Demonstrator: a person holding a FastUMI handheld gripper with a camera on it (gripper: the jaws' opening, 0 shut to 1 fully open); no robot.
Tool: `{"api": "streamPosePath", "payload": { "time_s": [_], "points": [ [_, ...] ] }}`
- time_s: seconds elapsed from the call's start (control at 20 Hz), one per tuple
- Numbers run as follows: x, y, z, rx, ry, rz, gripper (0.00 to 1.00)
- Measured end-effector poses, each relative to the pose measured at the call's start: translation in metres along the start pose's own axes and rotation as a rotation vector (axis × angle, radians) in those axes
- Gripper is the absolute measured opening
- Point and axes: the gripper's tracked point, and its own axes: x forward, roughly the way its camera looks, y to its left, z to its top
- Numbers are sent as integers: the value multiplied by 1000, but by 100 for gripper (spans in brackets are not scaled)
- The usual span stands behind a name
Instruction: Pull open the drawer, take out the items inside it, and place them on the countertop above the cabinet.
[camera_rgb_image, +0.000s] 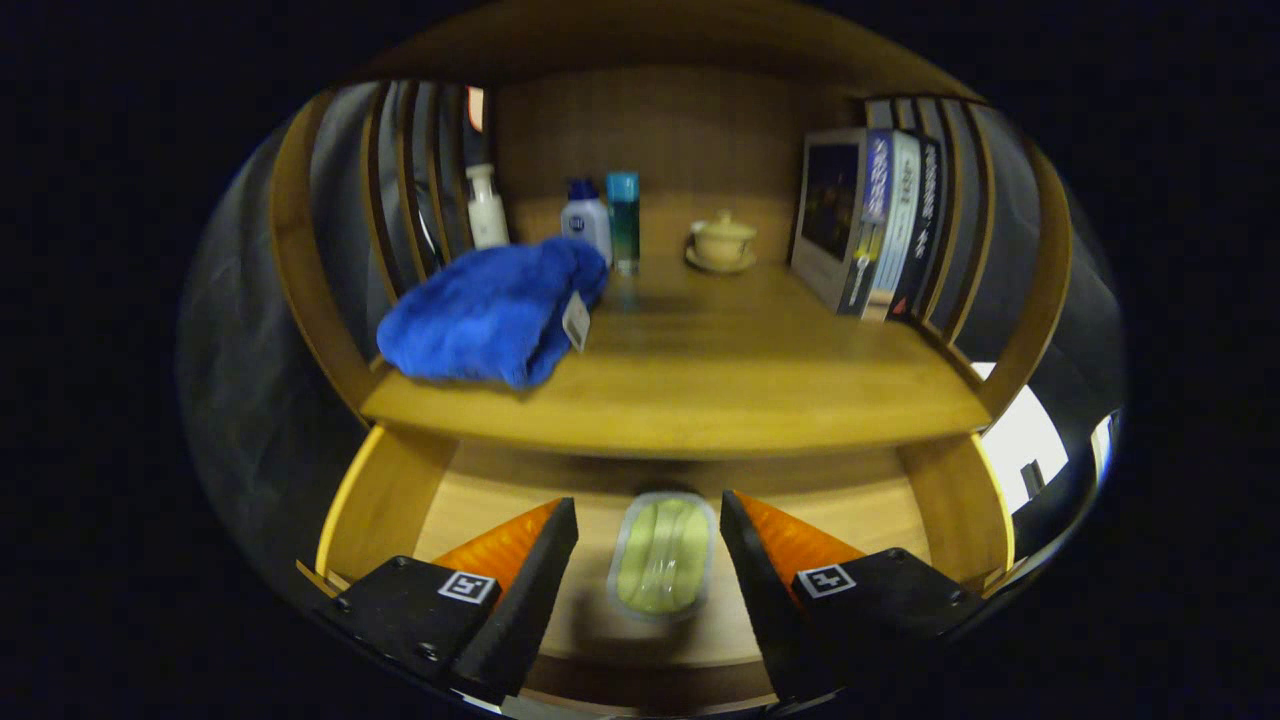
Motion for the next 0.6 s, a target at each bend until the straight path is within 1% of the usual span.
{"api": "streamPosePath", "payload": {
  "time_s": [0.15, 0.25, 0.35, 0.45, 0.55, 0.6],
  "points": [
    [17, -5, -17, 49, 100, -9, 79],
    [24, -8, -29, 62, 145, -8, 78],
    [26, -6, -46, 87, 199, 21, 77],
    [30, -6, -59, 105, 232, 29, 66],
    [36, -17, -60, 85, 221, 0, 54],
    [38, -18, -59, 80, 215, 2, 48]
  ]
}}
